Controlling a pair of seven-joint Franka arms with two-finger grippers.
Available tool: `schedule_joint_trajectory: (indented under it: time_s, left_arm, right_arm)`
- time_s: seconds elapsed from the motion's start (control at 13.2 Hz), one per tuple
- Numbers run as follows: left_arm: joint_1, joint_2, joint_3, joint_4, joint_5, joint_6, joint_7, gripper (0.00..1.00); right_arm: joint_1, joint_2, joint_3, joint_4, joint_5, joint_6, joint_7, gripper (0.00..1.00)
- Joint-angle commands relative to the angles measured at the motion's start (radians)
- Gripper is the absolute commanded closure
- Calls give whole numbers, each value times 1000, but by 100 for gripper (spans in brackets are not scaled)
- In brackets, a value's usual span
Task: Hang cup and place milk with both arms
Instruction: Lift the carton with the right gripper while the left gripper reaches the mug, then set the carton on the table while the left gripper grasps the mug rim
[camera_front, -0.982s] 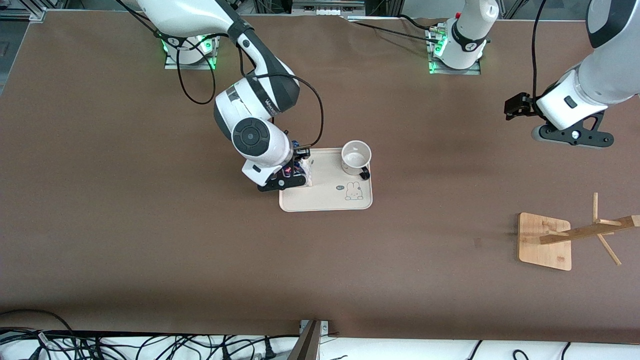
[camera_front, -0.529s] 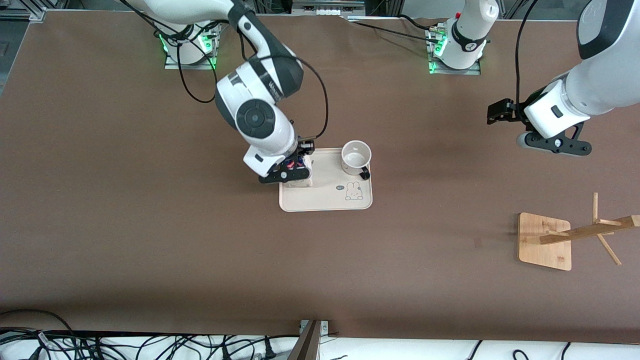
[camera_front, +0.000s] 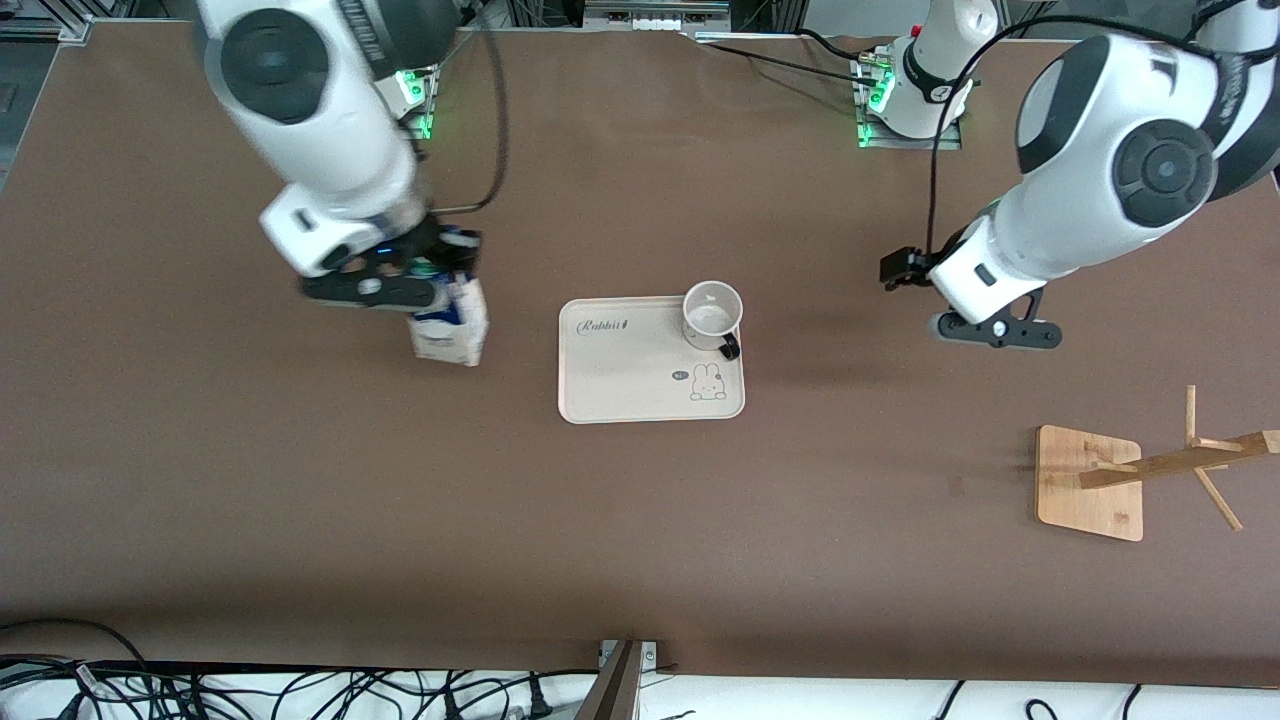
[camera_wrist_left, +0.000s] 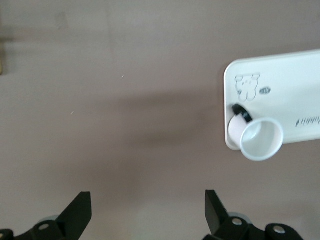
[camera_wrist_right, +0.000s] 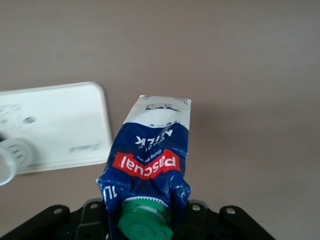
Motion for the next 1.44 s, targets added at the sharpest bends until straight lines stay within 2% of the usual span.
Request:
schedule_joint_trajectory:
  time_s: [0.0,0.08,0.3,0.45,0.76,1.13,1.28,1.36]
  left_arm:
    - [-70,68,8,38,-19,67,-99,0]
    - [-108,88,8,38,-18,93,-158,0]
    - [-230,163,10,38,-7,205,-371,0]
    - [-299,217,12,37,5,291,-542,0]
    - [-386,300,15,34,32,398,-803,0]
    - [-449,383,13,26,119,481,-1053,1]
    - [-462,406,13,29,160,484,-1108,17]
    - [-457,412,12,29,160,490,-1109,29]
  right_arm:
    - [-1,9,-150,-29,13,-18,-174,57]
    - [-18,18,-178,-33,33,-18,-222,57]
    - [-110,27,-181,-107,137,25,-253,57]
    - [-118,23,-187,-169,135,50,-333,57]
    - [-118,13,-255,-292,141,148,-568,57]
    - [-118,6,-258,-410,139,240,-589,57]
    - [-118,4,-253,-473,139,312,-589,57]
    - [-116,6,-250,-483,139,330,-589,57]
